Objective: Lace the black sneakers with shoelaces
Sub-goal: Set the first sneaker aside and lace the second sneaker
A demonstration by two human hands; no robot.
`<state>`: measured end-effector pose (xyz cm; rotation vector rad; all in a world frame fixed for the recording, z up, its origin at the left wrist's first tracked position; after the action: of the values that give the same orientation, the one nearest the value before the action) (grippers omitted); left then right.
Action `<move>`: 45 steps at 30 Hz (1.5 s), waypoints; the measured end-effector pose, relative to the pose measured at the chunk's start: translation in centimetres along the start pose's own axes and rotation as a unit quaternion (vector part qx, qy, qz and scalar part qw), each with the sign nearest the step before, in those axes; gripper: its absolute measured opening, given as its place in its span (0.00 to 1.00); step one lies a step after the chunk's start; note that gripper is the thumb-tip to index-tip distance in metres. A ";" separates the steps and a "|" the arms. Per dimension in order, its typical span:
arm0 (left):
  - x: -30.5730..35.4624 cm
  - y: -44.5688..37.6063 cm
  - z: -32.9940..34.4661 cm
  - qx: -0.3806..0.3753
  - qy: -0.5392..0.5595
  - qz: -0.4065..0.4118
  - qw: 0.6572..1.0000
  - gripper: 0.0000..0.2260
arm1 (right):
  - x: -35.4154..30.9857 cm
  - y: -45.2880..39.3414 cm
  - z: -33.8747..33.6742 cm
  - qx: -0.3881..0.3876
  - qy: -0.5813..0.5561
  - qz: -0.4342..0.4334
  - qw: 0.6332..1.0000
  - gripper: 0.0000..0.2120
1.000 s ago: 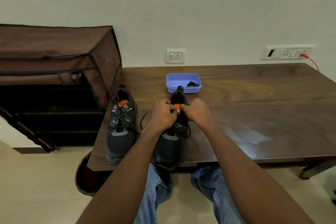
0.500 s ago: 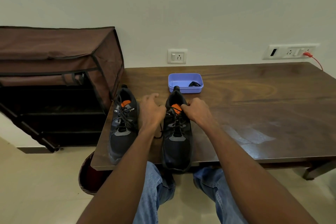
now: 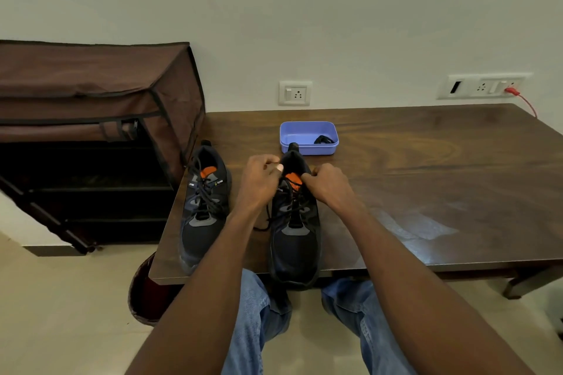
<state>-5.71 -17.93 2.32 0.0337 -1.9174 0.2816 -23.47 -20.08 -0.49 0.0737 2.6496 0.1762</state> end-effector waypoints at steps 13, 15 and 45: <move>0.3 1.2 -3.8 0.202 0.116 -0.017 0.972 0.04 | 0.1 0.1 0.1 -0.003 -0.005 0.010 1.000 0.16; -0.8 2.4 -7.9 0.356 0.161 -0.030 0.920 0.07 | 0.2 -0.1 0.3 -0.004 -0.004 0.010 1.000 0.16; 0.3 3.0 -5.7 0.211 -0.143 -0.075 0.964 0.23 | -3.2 1.2 0.2 -0.004 0.020 -0.094 0.995 0.15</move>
<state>-1.02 -13.79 3.95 0.5277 -2.0928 0.6052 -20.54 -19.14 1.02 -0.1829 2.6759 0.1276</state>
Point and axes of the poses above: each hand's wrist, its own y-axis away from the middle knuckle, its own z-axis out of the palm, x = y × z, the point moved 10 cm from there along -y, towards the middle knuckle, and after that the axes turned 11 degrees about y, right-handed, at the moved point
